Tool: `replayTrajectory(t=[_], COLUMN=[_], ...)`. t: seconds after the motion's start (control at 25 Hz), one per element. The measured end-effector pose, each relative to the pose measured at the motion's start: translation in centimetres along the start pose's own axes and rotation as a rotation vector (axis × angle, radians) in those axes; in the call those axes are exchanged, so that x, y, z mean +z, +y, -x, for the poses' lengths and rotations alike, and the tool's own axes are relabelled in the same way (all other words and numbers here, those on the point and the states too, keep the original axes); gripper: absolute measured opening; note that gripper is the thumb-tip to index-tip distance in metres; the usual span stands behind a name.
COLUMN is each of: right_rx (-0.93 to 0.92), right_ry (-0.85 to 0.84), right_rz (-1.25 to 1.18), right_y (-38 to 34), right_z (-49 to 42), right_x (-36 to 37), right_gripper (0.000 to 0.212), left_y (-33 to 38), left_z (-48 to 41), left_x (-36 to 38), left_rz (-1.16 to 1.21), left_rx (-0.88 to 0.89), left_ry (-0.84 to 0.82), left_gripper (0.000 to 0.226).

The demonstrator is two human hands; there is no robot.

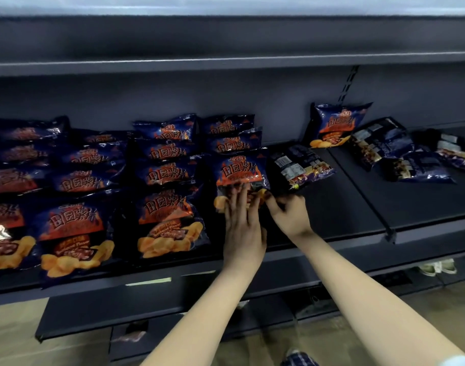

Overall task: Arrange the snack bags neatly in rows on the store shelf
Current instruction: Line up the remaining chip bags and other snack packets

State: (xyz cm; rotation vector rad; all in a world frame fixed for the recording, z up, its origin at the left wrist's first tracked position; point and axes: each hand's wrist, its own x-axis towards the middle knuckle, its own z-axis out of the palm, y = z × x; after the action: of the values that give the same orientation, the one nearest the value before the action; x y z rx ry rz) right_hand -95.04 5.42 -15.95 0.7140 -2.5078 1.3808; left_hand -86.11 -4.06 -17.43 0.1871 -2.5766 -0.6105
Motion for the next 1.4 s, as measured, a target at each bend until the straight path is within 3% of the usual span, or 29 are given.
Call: replayTrajectory(t=[0.2, 0.4, 0.52, 0.68, 0.76, 0.92, 1.04, 1.2, 1.4], right_rx=[0.102, 0.217, 0.180, 0.049, 0.085, 0.076, 0.091, 0.051, -0.034], right_ry=[0.007, 0.016, 0.092, 0.218, 0.157, -0.217, -0.450, -0.494, -0.433], right_rz=[-0.084, -0.211, -0.252, -0.083, 0.008, 0.322, 0.408, 0.441, 0.522], right_y=[0.0, -0.2, -0.1, 1.5, 2.9, 6.1, 7.3, 8.8, 9.8], right_z=[-0.3, -0.1, 0.0, -1.7, -3.4, -5.5, -5.2, -4.5, -3.7], right_x=[-0.1, -0.6, -2.5, -6.8, -9.0, -11.1, -10.8, -10.4, -9.9], right_gripper=[0.051, 0.054, 0.053, 0.025, 0.016, 0.058, 0.070, 0.072, 0.070], left_y=[-0.6, -0.6, 1.4, 6.5, 8.4, 8.3, 7.6, 7.7, 8.2], left_z=[0.6, 0.6, -1.2, -5.1, -7.1, -10.2, -10.3, -9.0, -8.9], left_x=[0.8, 0.9, 0.6, 1.5, 2.7, 5.5, 7.0, 8.2, 8.1], left_rz=[0.036, 0.121, 0.252, 0.409, 0.453, 0.396, 0.248, 0.059, 0.043], left_rx=[0.120, 0.147, 0.178, 0.058, -0.068, -0.315, -0.348, -0.277, -0.314], left_ry=[0.048, 0.045, 0.069, 0.122, 0.088, -0.062, -0.212, -0.198, -0.128], left_gripper=[0.038, 0.041, 0.041, 0.046, 0.056, 0.075, 0.084, 0.085, 0.084])
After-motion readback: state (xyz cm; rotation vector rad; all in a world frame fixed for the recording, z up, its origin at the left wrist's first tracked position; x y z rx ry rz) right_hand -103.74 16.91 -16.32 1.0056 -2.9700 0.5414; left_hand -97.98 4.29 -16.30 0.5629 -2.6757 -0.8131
